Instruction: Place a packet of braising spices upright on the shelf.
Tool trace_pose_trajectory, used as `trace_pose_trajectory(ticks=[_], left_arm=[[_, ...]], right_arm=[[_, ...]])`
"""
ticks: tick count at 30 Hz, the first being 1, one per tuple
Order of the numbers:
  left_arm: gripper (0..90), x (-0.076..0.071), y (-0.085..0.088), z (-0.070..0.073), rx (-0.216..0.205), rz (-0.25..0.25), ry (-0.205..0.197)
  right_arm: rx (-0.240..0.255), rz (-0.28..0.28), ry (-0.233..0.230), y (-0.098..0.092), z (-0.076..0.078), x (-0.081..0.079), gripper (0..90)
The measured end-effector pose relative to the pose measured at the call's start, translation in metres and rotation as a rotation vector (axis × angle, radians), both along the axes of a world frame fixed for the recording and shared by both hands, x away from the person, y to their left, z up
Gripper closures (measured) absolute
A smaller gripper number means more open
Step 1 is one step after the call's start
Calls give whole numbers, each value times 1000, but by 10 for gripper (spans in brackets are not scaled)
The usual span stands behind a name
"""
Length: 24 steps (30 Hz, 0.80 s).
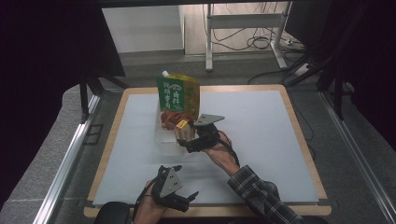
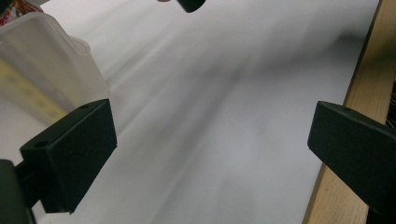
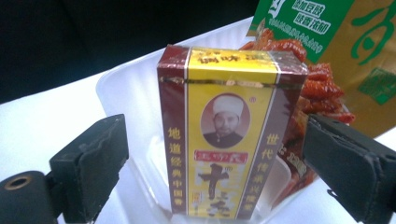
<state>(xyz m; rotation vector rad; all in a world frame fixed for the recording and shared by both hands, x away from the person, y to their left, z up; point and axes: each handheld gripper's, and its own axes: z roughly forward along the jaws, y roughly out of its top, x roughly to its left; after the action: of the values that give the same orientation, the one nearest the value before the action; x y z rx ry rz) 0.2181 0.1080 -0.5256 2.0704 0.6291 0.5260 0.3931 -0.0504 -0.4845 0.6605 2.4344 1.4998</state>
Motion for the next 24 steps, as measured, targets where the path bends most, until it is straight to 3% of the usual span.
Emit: trace_pose_trajectory(ticks=[12,17,24], left_arm=[[9,0,1,0,-5,9,-4],[9,0,1,0,-2,8,-4],[9,0,1,1,-4,6,-6]], right_arm=[[-47,18,20,-20,3,-9,50],[-101,36,3,-31,0,-14,46],[-110,25,20,-46,-1,-16,41]])
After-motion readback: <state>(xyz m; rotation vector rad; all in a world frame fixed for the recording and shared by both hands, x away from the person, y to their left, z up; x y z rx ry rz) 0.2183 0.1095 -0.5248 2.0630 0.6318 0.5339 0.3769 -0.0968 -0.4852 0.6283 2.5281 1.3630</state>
